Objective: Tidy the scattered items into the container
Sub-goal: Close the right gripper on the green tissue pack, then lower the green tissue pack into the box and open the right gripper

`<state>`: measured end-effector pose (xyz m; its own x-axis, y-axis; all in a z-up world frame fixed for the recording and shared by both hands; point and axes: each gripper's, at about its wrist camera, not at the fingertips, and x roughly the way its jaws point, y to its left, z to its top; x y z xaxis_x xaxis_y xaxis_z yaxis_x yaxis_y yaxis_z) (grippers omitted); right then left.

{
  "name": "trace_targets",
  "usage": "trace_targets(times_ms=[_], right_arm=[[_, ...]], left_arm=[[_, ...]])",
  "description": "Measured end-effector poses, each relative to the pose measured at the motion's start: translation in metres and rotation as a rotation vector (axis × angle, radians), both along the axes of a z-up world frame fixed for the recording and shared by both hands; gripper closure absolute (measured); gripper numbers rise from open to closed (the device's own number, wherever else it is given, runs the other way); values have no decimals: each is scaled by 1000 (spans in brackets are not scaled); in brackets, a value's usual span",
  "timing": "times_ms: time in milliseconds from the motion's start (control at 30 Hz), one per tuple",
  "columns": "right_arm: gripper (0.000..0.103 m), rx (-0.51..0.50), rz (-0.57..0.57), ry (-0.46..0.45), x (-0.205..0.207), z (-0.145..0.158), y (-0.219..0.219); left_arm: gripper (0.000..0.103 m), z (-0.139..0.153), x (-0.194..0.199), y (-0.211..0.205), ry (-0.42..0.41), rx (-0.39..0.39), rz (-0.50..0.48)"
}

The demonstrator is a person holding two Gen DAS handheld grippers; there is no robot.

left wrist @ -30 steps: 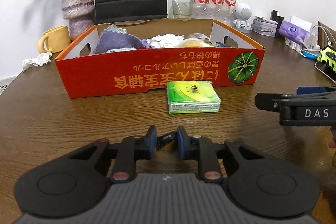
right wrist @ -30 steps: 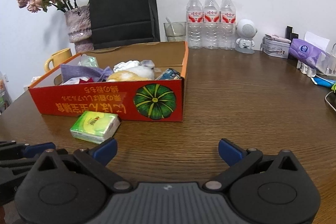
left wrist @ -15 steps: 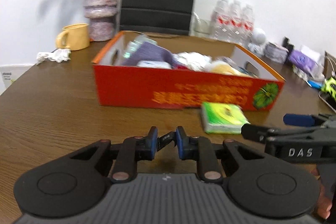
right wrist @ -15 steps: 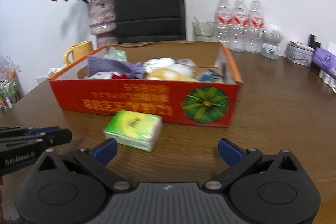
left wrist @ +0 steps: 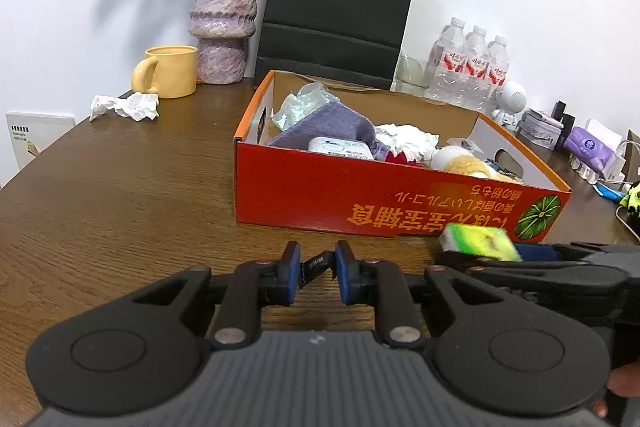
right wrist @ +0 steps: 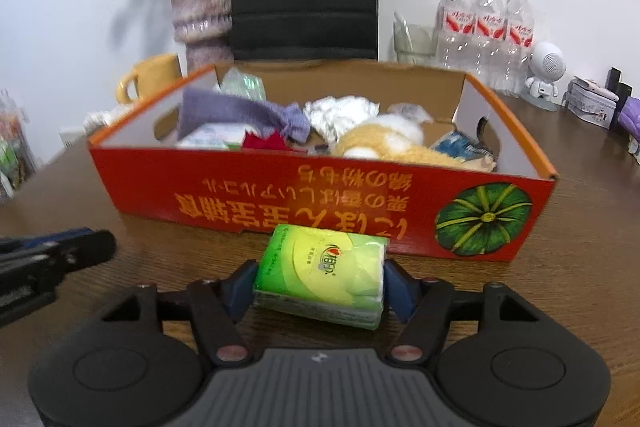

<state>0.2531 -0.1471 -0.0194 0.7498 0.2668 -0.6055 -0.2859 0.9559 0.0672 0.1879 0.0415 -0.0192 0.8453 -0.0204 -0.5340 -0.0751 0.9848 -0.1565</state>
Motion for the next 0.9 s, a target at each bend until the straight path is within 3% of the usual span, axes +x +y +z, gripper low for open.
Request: trace_targets(times_ms=[267,567,900], right_arm=[[38,102,19,-97,-24,40,-30],[37,123,-20,-168,22,79,-46],[37,95,-4,-128,97,63,-32]], left_arm=[[84,25,-5,-10,-67,-24,-50],[84,78,42,-28,-191,-35,-70],[84,54,123,-33,-140,-40,-53]])
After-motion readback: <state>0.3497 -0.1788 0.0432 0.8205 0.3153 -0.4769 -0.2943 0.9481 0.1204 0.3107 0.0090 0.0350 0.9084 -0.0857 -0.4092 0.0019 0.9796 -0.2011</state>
